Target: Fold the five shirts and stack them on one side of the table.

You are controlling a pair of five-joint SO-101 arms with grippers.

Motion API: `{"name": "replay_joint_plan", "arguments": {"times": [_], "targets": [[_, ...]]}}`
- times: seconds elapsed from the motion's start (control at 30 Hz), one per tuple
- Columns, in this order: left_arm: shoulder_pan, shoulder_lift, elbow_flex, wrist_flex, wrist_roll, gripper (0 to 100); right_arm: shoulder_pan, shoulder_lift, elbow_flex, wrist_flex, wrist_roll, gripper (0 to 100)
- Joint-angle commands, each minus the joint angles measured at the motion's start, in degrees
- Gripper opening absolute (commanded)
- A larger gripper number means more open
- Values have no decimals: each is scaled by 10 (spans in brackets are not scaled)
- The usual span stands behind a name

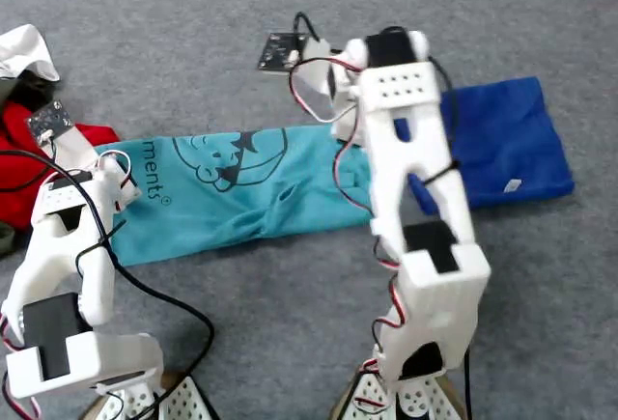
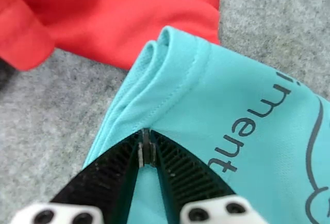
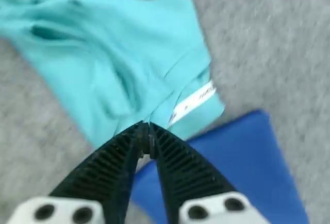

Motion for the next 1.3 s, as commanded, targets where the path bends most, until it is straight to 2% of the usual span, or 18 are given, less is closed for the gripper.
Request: {"name": "replay_joint_plan", "arguments": {"times": [0.0,0.17,0.33,0.5,0.77,1.0,1.17,1.27], "targets": [[7,-2,-22,-5,-3,21,-8,-65,63,16,-9,2],[7,-2,-21,-5,-3,21,-24,-97,211,-97,-25,2],[7,-2,-21,-5,-3,21,13,-80,334,-208,-28,2],[7,-2,-21,-5,-3,21,37,-3,334,-287,-25,3],[7,-2,-21,-5,-3,21,54,106,183,-285,-30,3],[7,-2,-21,-5,-3,21,44,101,50,-176,-30,3],[7,-2,-21,-5,-3,21,42,124,46,-170,-29,3],[7,-2,-21,-5,-3,21,43,126,44,-116,-29,2]]}}
